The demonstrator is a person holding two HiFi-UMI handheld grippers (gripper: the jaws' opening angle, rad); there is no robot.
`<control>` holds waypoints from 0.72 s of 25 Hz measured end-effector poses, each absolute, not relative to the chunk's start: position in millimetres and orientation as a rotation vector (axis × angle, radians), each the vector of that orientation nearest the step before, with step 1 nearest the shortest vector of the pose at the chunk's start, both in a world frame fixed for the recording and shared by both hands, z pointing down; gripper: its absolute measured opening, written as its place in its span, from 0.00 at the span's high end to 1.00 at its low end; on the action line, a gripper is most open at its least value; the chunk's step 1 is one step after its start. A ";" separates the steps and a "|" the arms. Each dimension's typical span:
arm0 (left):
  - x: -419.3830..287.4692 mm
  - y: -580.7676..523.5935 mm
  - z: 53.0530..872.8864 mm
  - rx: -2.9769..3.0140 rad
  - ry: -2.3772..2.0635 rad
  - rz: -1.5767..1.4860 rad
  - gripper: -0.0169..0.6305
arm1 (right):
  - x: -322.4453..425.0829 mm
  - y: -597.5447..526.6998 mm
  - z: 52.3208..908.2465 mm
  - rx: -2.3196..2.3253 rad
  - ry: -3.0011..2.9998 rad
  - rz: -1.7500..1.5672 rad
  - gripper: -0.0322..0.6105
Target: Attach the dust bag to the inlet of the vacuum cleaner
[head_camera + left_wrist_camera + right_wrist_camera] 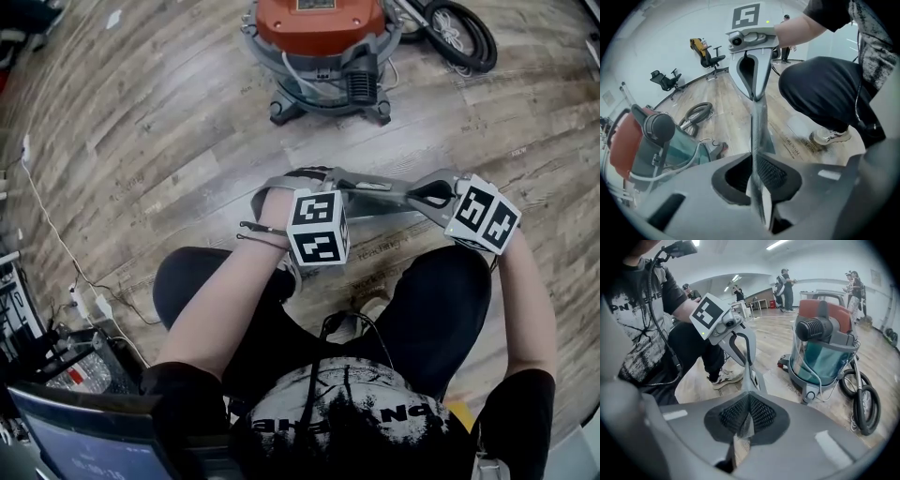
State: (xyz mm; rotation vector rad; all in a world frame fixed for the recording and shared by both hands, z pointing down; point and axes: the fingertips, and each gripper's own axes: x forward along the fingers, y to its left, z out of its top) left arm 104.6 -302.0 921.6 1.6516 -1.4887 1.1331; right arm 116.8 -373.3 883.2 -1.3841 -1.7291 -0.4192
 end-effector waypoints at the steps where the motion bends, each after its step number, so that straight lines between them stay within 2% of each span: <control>1: 102.9 -302.9 918.3 1.650 -1.504 1.120 0.92 | 113.7 -375.1 881.9 -1.374 -1.741 -0.419 0.94; 4: 96.1 -302.1 909.7 1.630 -1.534 1.103 0.93 | 98.0 -378.3 874.1 -1.335 -1.796 -0.479 0.91; 5: 93.6 -301.3 908.0 1.618 -1.541 1.102 0.93 | 93.3 -378.3 869.4 -1.326 -1.809 -0.518 0.86; 7: 89.9 -301.7 904.2 1.605 -1.558 1.095 0.93 | 89.0 -375.3 858.1 -1.327 -1.807 -0.601 0.69; 9: 88.5 -303.1 900.8 1.600 -1.572 1.094 0.93 | 91.0 -365.5 849.8 -1.337 -1.782 -0.680 0.64; 15: 85.1 -304.7 887.7 1.598 -1.612 1.105 0.93 | 88.7 -346.1 879.8 -1.241 -1.647 -1.035 0.65; 17: 83.6 -304.4 882.6 1.598 -1.636 1.109 0.93 | 84.9 -345.8 882.7 -1.213 -1.648 -1.088 0.87; 18: 82.8 -304.1 879.9 1.601 -1.647 1.108 0.93 | 84.1 -345.5 882.7 -1.208 -1.647 -1.103 0.87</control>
